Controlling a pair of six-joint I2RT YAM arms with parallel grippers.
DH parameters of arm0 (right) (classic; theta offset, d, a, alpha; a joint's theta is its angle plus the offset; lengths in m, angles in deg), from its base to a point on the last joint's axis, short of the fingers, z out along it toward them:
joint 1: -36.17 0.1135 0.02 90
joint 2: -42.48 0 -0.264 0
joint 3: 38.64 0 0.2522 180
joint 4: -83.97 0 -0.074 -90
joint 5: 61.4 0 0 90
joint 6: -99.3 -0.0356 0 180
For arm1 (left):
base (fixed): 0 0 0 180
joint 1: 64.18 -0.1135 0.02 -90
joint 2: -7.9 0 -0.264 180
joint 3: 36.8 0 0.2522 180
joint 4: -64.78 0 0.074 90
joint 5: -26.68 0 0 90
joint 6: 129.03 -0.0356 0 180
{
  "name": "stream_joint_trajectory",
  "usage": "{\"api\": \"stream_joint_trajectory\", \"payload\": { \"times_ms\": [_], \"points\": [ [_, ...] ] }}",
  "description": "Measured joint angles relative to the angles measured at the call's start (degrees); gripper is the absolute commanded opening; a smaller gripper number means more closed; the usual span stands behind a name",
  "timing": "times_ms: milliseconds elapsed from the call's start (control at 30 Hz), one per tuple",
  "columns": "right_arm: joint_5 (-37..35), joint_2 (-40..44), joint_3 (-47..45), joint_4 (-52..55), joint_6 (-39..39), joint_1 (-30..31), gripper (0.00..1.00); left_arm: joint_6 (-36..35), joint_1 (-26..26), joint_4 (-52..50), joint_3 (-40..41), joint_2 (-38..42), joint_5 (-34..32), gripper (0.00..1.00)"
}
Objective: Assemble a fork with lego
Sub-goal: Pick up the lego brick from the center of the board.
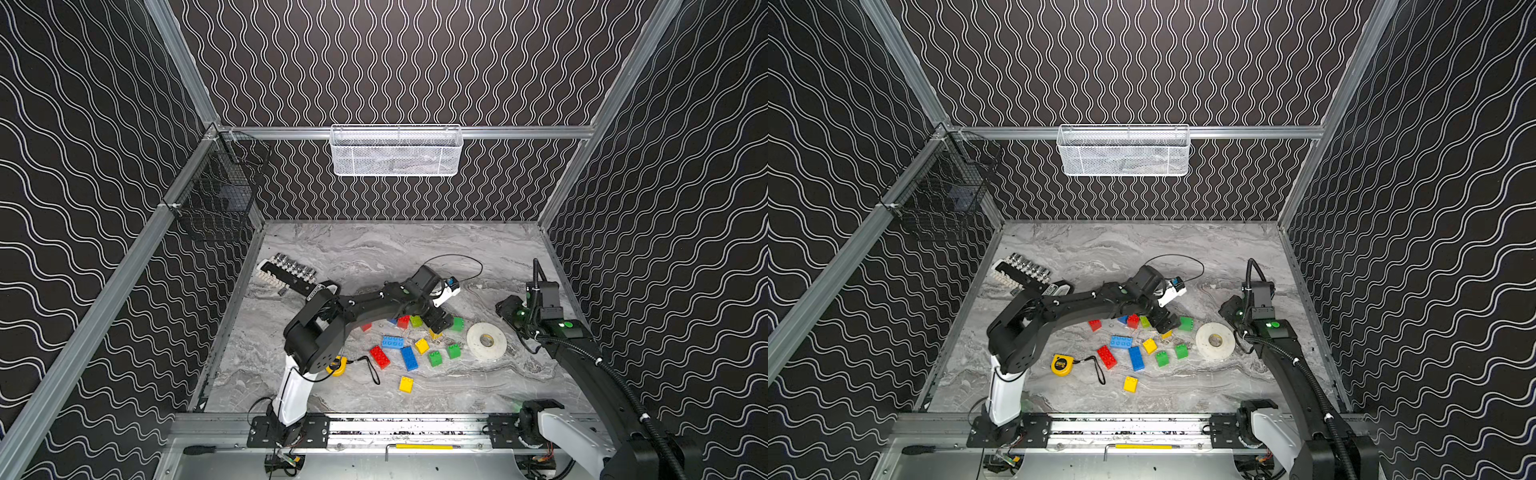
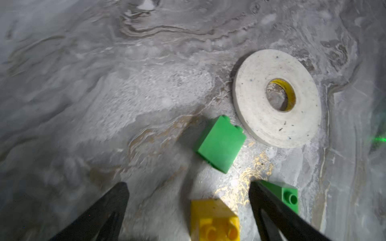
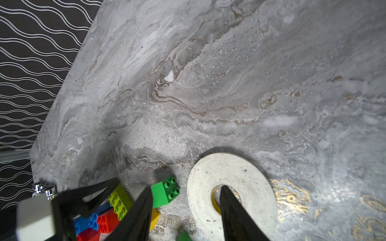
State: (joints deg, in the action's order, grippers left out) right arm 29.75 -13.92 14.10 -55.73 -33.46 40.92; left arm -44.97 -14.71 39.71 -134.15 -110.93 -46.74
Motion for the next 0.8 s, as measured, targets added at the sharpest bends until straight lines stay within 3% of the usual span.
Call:
{"api": "stream_joint_trajectory", "payload": {
  "times_ms": [400,600,800],
  "points": [
    [-0.5,2.9,-0.5,0.7,0.3,-0.3,0.53,-8.5,1.2,-10.1,-14.7,-10.0,6.1,0.76],
    [-0.2,2.3,-0.5,0.7,0.3,-0.3,0.53,-10.7,2.2,-13.4,-16.6,-11.4,6.6,0.58],
    [0.0,1.9,-0.5,0.7,0.3,-0.3,0.53,-11.5,2.6,-15.7,-16.8,-12.3,5.6,0.54]
  ]
}}
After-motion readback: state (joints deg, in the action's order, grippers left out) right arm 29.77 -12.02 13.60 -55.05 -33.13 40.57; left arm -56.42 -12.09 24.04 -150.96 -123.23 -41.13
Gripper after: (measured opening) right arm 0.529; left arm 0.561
